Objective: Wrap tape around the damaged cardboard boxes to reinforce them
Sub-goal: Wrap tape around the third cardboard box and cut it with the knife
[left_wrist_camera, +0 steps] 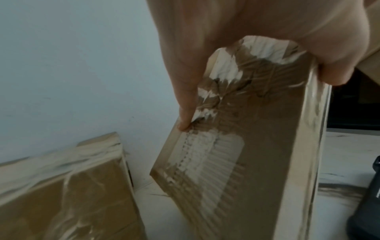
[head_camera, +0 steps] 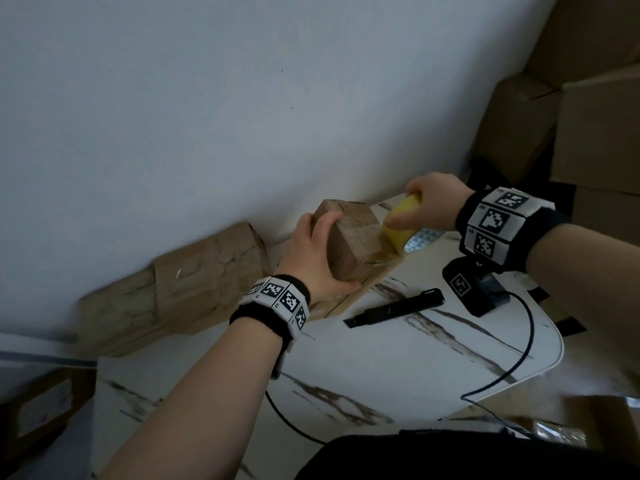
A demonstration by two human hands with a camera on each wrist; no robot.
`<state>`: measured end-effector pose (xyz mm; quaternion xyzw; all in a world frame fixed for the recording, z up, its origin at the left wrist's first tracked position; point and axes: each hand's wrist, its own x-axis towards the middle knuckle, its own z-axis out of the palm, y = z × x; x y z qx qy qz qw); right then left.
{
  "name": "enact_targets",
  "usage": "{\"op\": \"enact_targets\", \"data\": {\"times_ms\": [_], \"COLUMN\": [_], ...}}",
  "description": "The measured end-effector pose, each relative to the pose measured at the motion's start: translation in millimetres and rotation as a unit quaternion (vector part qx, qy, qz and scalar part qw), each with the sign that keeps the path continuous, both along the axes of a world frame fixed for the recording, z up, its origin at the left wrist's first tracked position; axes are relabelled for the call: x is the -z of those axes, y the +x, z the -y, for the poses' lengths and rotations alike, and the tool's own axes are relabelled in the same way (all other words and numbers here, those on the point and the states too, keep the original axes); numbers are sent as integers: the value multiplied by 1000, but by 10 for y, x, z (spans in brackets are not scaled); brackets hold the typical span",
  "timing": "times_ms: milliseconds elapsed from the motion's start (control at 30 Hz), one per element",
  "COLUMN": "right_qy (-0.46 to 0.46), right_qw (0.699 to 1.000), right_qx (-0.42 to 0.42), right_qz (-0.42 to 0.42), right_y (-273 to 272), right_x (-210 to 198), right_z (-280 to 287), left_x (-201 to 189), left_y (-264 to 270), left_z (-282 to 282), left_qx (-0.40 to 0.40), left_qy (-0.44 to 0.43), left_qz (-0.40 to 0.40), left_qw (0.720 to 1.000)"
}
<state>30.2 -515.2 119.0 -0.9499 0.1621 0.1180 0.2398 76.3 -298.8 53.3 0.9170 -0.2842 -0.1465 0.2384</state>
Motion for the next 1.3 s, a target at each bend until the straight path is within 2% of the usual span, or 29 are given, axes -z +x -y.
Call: {"op": "enact_targets", "data": {"times_ms": [167,467,733,833,967,1100,1300], "right_qy": [5,-26,-40,-64,-110,-91,-86], "right_qw": [999,997,998,997,993,995,991], "right_qx": [44,62,24,20,14,12,8], "right_qz": [5,-39,-45,-45,-51,-50,-104], "right_y": [-73,-117,-80,-87,-170,-219,-237], "right_x": [95,223,363,370,463,550,620], "right_z": [31,51,-147,-236,-394,-395,-276], "left_x": [-14,-10,-22,-15,-61,-39,38], "left_y": [32,5,4,17,-26,-65,-148], "left_z": [66,61,-94,-124,-34,56,248], "left_qx": [14,10,11,4,-61,-95,-84], "left_qy": [10,-8,-37,-28,-34,-37,-19], "left_qz": [-1,9,9,-20,-84,-13,19], "left_qw": [1000,1000,999,999,994,995,996]}}
